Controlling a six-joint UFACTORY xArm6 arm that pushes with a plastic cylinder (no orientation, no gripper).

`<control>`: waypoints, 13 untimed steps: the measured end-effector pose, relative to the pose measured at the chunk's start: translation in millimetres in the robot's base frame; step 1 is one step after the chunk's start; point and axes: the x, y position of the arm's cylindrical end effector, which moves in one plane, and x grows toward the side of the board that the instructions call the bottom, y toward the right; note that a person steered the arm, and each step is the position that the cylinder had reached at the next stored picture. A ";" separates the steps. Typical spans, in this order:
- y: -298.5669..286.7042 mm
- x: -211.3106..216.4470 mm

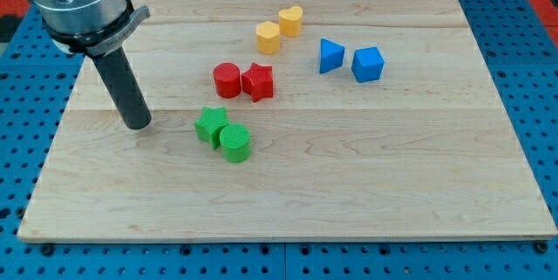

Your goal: Move the green blocks to the left of the red blocks

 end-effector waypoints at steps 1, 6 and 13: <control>16.0 -1.1; 156.9 38.0; 33.8 4.2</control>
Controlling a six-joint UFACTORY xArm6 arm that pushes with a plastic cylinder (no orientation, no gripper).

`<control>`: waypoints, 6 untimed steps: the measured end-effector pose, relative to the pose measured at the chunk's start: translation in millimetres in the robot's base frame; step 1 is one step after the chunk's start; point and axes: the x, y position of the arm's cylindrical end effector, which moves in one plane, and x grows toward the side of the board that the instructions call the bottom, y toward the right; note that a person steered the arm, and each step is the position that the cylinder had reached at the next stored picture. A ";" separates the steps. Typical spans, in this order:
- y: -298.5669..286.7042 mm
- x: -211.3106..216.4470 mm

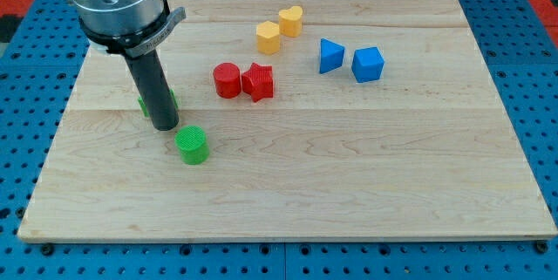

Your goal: Move the green blocks to the left of the red blocks

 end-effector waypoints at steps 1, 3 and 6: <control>-10.0 -3.0; -42.9 -8.5; 12.2 -18.4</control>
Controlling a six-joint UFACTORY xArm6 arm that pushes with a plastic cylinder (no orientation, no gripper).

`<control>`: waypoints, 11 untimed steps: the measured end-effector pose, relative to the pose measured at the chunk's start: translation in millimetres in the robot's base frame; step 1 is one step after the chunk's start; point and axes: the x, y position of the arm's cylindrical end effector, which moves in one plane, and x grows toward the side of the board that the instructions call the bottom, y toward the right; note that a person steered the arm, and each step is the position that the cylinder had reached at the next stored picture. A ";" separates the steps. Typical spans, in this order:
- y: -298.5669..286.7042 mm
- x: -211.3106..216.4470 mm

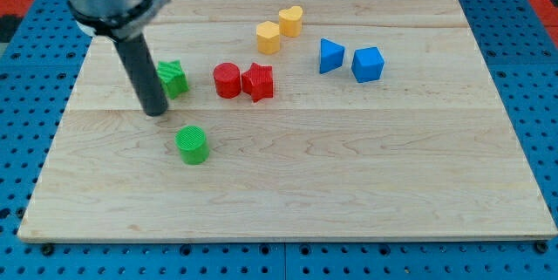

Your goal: Move the green blocks to the left of the red blocks

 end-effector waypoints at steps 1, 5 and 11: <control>77.4 4.5; -19.5 21.3; -42.0 -22.6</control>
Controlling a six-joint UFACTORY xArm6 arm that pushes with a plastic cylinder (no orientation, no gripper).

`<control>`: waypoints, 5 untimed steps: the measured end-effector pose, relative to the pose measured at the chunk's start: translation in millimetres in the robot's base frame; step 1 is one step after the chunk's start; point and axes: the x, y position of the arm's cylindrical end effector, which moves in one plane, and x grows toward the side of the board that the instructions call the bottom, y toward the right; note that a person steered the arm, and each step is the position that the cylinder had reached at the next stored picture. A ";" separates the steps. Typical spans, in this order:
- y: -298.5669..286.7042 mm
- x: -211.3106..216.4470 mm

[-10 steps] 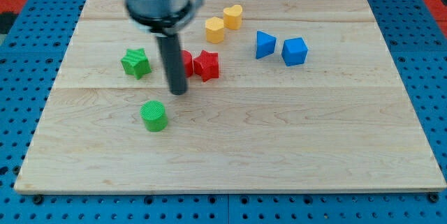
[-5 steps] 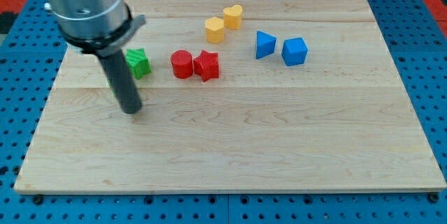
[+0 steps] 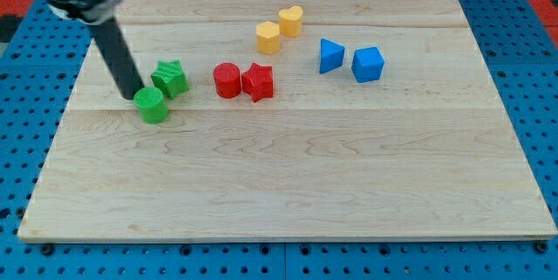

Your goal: Move the green blocks to the left of the red blocks

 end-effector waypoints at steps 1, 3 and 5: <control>11.5 13.0; -16.3 77.7; 25.6 47.2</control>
